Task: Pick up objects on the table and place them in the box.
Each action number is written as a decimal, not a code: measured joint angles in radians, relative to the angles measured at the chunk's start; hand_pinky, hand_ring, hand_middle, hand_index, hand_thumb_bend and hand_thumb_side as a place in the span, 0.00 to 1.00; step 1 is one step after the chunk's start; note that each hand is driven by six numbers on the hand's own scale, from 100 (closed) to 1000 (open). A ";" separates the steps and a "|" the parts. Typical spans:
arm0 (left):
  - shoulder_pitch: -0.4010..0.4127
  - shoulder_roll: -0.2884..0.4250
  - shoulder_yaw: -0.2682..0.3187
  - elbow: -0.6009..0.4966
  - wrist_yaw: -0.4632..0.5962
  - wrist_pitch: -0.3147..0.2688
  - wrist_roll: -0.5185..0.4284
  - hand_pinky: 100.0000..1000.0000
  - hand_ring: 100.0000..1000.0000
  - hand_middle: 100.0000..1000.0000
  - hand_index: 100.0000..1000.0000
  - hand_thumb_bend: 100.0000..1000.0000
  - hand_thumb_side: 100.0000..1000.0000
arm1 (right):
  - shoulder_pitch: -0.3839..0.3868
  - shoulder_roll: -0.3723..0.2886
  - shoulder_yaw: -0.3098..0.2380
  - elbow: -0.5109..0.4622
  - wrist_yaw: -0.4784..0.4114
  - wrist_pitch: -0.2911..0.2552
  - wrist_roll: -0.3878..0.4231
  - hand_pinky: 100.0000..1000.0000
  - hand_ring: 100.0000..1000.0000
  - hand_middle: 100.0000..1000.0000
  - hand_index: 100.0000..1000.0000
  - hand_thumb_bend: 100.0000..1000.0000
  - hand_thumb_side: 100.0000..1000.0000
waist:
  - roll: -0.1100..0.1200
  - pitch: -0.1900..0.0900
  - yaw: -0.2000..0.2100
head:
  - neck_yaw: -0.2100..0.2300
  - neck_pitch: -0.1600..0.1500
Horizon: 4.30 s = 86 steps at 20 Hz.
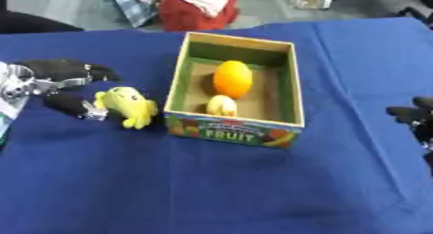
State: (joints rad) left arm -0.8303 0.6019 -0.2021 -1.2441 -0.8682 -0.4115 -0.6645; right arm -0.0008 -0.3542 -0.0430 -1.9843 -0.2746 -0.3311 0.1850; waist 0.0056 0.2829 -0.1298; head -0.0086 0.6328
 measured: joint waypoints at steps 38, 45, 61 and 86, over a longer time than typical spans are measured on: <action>-0.052 -0.021 0.002 0.116 -0.130 -0.075 0.044 0.85 0.88 0.91 1.00 0.15 0.43 | -0.044 0.017 0.013 0.000 0.015 0.029 0.016 0.96 0.77 0.55 0.82 0.00 1.00 | 0.016 0.043 -0.045 | 0.032 -0.028; -0.059 -0.023 0.008 0.122 -0.139 -0.086 0.054 0.79 0.81 0.78 0.91 0.06 0.35 | -0.044 0.025 0.014 0.000 0.019 0.033 0.015 0.96 0.77 0.55 0.81 0.00 1.00 | 0.011 0.047 -0.048 | 0.035 -0.028; -0.057 -0.030 0.013 0.130 -0.098 -0.093 0.161 0.64 0.64 0.57 0.68 0.00 0.25 | -0.042 0.033 0.016 0.000 0.022 0.041 0.014 0.96 0.76 0.54 0.81 0.00 1.00 | 0.005 0.048 -0.041 | 0.040 -0.027; -0.094 -0.015 0.038 -0.011 0.195 0.066 0.101 0.48 0.49 0.45 0.55 0.00 0.18 | -0.025 0.016 0.004 0.000 -0.007 0.040 0.010 0.95 0.76 0.54 0.81 0.00 1.00 | 0.006 0.013 -0.018 | -0.003 -0.024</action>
State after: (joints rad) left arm -0.9246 0.5868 -0.1638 -1.2554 -0.6733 -0.3459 -0.5634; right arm -0.0256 -0.3379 -0.0387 -1.9843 -0.2815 -0.2914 0.1953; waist 0.0120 0.2962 -0.1482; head -0.0118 0.6084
